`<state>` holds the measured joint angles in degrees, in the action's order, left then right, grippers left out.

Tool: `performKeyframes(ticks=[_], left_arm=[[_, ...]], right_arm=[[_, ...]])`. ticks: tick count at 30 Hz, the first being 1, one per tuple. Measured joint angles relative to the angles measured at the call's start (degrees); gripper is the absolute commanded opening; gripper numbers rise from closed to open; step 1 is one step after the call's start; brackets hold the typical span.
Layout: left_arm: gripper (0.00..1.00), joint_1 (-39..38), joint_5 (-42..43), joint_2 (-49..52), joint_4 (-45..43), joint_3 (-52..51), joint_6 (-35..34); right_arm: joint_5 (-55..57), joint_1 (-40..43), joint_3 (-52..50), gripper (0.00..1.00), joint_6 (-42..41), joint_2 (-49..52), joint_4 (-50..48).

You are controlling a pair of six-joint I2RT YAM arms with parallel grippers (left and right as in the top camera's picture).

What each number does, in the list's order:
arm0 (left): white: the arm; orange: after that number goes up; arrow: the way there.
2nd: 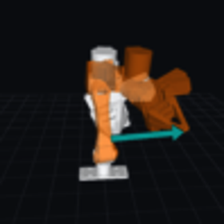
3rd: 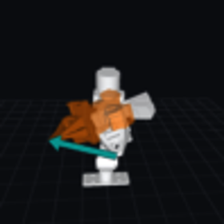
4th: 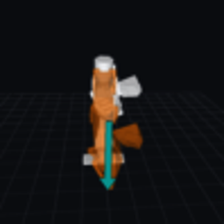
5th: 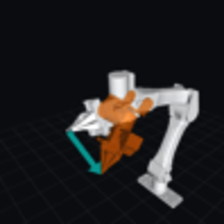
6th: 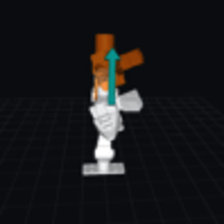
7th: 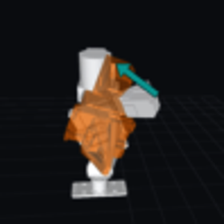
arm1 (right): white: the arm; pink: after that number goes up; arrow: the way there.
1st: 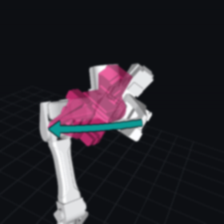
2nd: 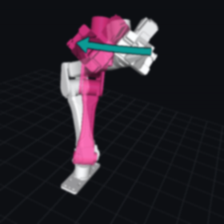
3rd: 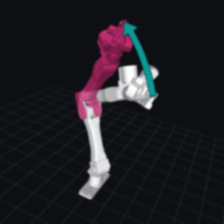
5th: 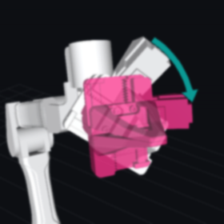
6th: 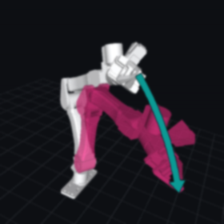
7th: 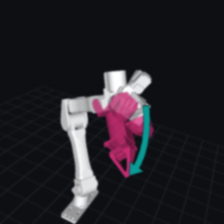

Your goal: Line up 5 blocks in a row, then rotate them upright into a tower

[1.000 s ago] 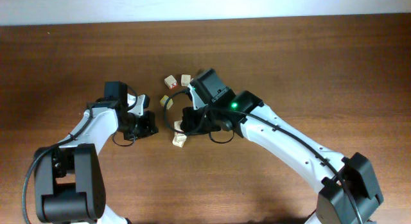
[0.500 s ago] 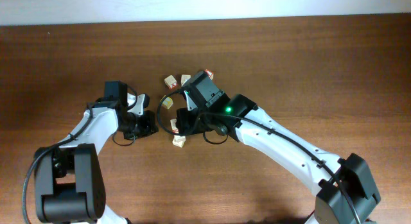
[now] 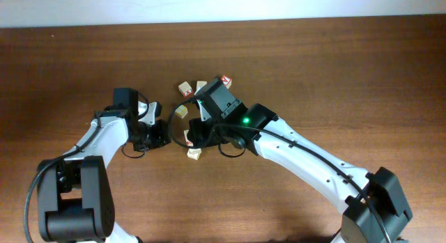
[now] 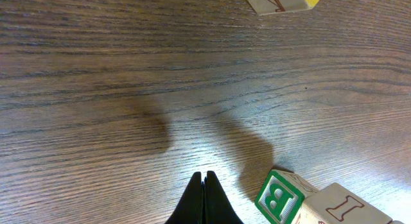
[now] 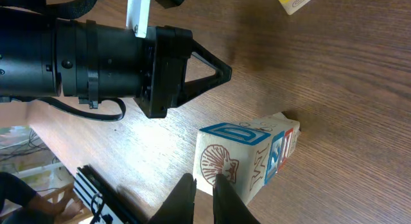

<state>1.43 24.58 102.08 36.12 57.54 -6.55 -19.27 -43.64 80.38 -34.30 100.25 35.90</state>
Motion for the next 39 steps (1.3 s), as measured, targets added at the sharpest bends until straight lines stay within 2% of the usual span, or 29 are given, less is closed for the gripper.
performKeyframes(ticks=[4, 6, 13, 20, 21, 24, 27, 39], left_arm=[[0.00, 0.0, 0.0, 0.0, 0.0, 0.0, 0.0], [0.05, 0.0, 0.0, 0.0, 0.0, 0.0, 0.0], [0.52, 0.0, -0.2, 0.0, -0.3, 0.0, -0.5], [0.55, 0.0, -0.2, 0.0, -0.4, 0.0, -0.6], [0.59, 0.0, -0.2, 0.0, -0.4, 0.0, -0.6], [0.64, 0.0, -0.2, 0.0, -0.4, 0.0, -0.6], [0.75, 0.0, -0.2, 0.0, -0.4, 0.0, -0.6], [0.80, 0.0, -0.2, 0.0, -0.7, 0.0, -0.6]], right_arm=[[0.2, 0.0, 0.2, 0.17, 0.1, 0.0, 0.2], [0.2, 0.0, 0.4, 0.17, 0.1, 0.0, 0.6], [0.4, 0.0, 1.4, 0.18, 0.1, 0.1, 2.8], [0.5, 0.0, 1.6, 0.18, 0.3, 0.3, 2.0], [0.7, 0.0, 1.6, 0.18, 0.3, 0.3, 2.0], [0.7, 0.0, 1.6, 0.18, 0.3, 0.4, 1.9], [0.8, 0.0, 1.6, 0.18, 0.3, 0.4, 1.9], [0.9, 0.0, 1.6, 0.18, 0.3, 0.5, 1.5]])
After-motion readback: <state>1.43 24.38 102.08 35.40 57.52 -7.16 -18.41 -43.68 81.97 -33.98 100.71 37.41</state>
